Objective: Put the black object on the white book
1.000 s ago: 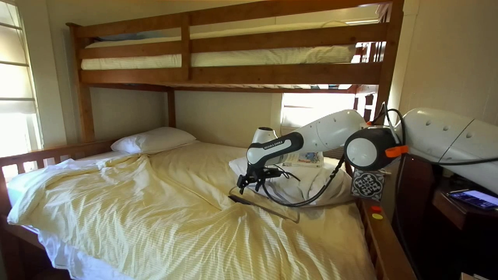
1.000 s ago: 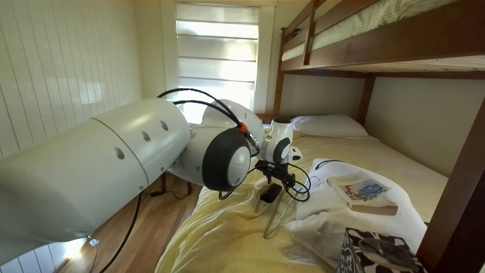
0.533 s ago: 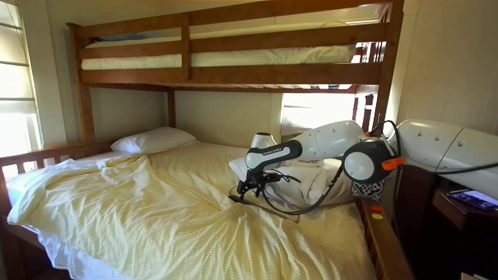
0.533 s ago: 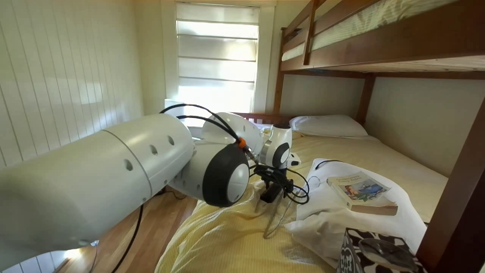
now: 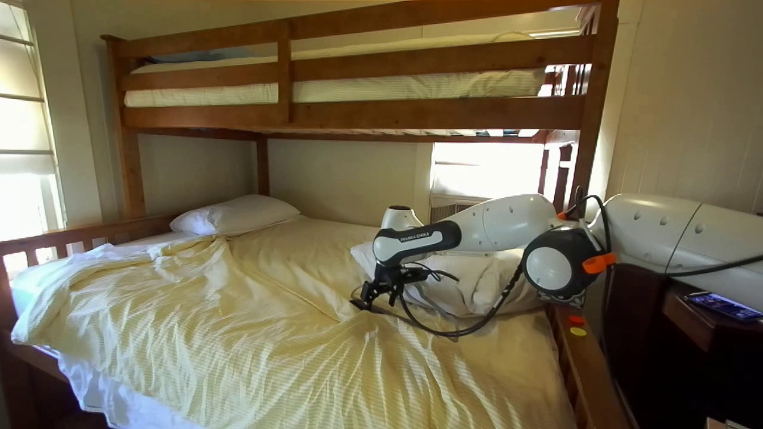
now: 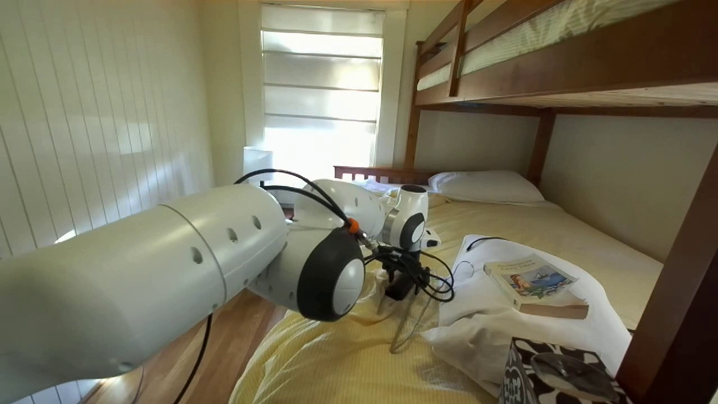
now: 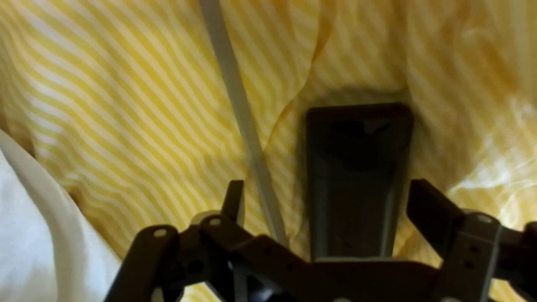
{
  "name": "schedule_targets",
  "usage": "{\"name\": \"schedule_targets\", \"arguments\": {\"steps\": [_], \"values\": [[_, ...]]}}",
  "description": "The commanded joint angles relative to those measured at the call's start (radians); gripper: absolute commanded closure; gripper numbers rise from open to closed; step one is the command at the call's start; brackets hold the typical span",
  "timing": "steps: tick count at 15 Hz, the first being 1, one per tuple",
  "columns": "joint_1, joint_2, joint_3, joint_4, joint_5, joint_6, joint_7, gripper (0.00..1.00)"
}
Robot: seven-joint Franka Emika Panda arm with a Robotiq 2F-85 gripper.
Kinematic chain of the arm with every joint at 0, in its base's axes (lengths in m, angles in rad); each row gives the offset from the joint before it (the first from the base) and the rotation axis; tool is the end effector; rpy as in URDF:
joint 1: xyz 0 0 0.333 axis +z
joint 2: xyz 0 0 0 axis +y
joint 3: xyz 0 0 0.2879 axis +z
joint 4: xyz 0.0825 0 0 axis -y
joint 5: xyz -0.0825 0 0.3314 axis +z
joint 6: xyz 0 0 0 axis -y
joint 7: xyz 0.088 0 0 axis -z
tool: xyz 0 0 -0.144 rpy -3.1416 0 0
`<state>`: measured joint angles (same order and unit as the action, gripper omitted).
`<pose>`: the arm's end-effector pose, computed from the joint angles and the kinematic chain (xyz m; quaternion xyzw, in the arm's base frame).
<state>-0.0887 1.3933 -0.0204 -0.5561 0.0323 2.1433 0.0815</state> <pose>0.7471 -0.0708 0.1325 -0.9910 0.0928 -0.0969 0.0038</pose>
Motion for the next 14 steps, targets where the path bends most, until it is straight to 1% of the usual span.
{"name": "schedule_targets", "arguments": {"steps": [1, 5, 6, 10, 12, 13, 14], "values": [[0.004, 0.037, 0.011, 0.062, 0.001, -0.024, -0.038, 0.02], [0.011, 0.044, 0.012, 0.07, -0.001, -0.02, -0.072, 0.04], [0.01, 0.075, 0.014, 0.124, -0.003, -0.045, -0.08, 0.06], [0.014, 0.103, 0.018, 0.164, -0.004, -0.069, -0.11, 0.06], [0.014, 0.118, 0.02, 0.186, -0.003, -0.082, -0.121, 0.1], [0.014, 0.114, 0.021, 0.175, -0.004, -0.075, -0.123, 0.17], [0.013, 0.078, 0.022, 0.107, -0.002, -0.039, -0.126, 0.29]]}}
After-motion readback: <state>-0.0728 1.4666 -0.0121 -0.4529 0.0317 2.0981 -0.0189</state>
